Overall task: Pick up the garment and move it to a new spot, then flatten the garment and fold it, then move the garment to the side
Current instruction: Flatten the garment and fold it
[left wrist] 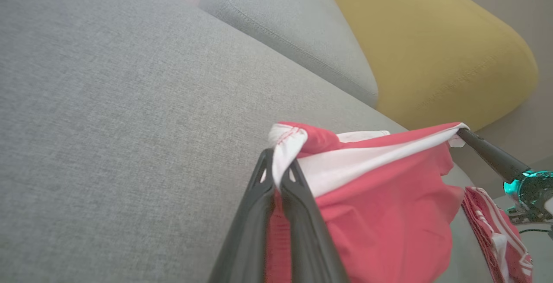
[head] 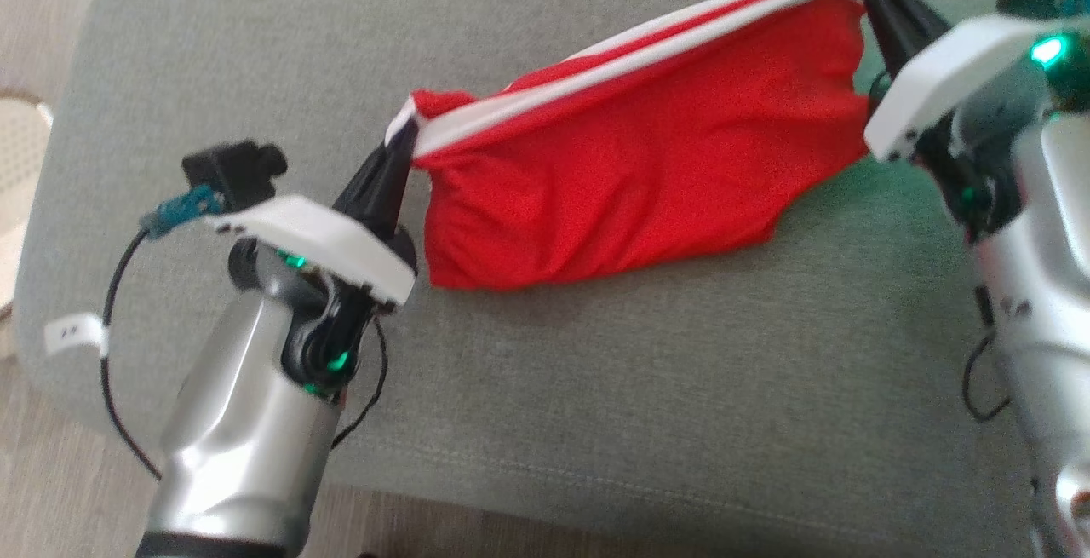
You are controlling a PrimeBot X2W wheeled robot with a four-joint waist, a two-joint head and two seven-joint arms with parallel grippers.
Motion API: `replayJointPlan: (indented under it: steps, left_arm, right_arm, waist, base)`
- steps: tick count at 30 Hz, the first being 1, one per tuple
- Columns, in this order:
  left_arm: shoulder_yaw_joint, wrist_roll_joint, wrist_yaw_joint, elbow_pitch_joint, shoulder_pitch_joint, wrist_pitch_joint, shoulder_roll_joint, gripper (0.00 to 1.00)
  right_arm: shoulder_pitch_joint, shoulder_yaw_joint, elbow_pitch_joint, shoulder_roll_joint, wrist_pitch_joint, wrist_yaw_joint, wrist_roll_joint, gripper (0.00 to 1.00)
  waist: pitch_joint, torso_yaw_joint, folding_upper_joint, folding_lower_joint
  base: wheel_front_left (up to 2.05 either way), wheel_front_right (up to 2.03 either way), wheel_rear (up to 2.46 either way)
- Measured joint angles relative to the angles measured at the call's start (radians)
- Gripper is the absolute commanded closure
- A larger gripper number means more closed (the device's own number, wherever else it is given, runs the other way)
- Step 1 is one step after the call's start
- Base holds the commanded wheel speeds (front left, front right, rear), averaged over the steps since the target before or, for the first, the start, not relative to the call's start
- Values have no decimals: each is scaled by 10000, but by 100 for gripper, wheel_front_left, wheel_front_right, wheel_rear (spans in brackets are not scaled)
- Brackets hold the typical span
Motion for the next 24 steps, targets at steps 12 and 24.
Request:
replayJointPlan:
  steps: [12, 24]
  left_arm:
    - [-968, -520, -79, 1952, -1353, -1016, -151, 0]
    - [-489, 940, 654, 1229, -724, -2592, 594, 0]
  right_arm:
    - [-1585, 1129, 2961, -79, -2025, -15, 362, 0]
    - [-1075, 767, 2592, 94, -4669, -19, -288, 0]
  waist:
    - [727, 354, 0, 0]
    - [6, -154, 0, 0]
  base:
    - [0, 0, 0]
    - [0, 0, 0]
